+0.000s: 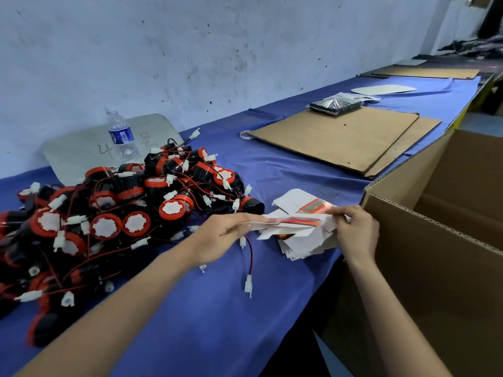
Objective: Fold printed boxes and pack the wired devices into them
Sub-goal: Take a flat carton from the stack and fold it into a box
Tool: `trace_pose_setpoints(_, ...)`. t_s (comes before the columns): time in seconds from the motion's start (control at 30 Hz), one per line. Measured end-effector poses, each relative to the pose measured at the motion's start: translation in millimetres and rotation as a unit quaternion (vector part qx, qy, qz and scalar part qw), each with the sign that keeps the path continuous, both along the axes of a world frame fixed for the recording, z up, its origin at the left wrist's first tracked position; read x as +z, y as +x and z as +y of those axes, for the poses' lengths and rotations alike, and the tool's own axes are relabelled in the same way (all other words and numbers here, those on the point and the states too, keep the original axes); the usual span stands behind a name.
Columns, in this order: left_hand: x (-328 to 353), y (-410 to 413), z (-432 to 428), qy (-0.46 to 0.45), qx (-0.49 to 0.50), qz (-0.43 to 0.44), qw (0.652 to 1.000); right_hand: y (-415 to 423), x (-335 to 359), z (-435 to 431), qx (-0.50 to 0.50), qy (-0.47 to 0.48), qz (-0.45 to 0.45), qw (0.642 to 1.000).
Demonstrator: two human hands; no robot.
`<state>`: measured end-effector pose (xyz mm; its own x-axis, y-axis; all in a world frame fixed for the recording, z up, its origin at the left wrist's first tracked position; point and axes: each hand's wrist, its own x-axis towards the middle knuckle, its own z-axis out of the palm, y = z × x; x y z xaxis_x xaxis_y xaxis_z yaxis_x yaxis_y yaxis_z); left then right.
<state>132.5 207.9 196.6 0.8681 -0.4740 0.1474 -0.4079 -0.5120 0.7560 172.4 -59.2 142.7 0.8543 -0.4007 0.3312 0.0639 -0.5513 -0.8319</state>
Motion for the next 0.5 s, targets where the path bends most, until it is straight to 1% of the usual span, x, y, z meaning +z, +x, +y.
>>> trace_pose_setpoints(0.07,10.7,-8.1,11.5,-0.060,0.008,0.022,0.998,0.4,-1.2,4.9,-0.017,-0.039,0.007,0.999)
trace_pose_setpoints(0.13,18.0,-15.6,23.9,-0.139,0.053,0.036,0.988,0.6,-1.6,8.9,-0.043,-0.085,0.013,0.995)
trace_pose_setpoints(0.17,19.9,-19.1,28.9,-0.157,0.073,0.039,0.984,0.6,-1.7,10.5,-0.054,-0.106,0.014,0.993)
trace_pose_setpoints(0.27,12.1,-30.5,28.2,-0.154,0.127,0.035,0.979,-0.2,-3.8,15.5,-0.066,-0.160,0.010,0.985)
trace_pose_setpoints(0.3,6.0,-32.9,22.7,-0.175,0.158,0.038,0.971,-0.4,-4.6,17.3,-0.067,-0.171,0.013,0.983)
trace_pose_setpoints(0.33,-0.1,-33.9,15.1,-0.216,0.198,0.050,0.955,-0.5,-4.4,18.7,-0.069,-0.175,0.022,0.982)
trace_pose_setpoints(0.4,-13.0,-32.0,-3.6,-0.325,0.271,0.100,0.900,-0.8,-0.7,21.0,-0.064,-0.161,0.054,0.983)
trace_pose_setpoints(0.43,-19.3,-29.2,-13.1,-0.359,0.300,0.124,0.875,-1.4,1.7,21.3,-0.055,-0.153,0.070,0.984)
trace_pose_setpoints(0.47,-24.9,-26.0,-21.1,-0.362,0.326,0.136,0.863,-2.5,4.5,21.1,-0.045,-0.152,0.085,0.984)
trace_pose_setpoints(0.5,-30.0,-22.9,-27.9,-0.347,0.343,0.140,0.862,-4.2,7.1,20.4,-0.035,-0.157,0.102,0.982)
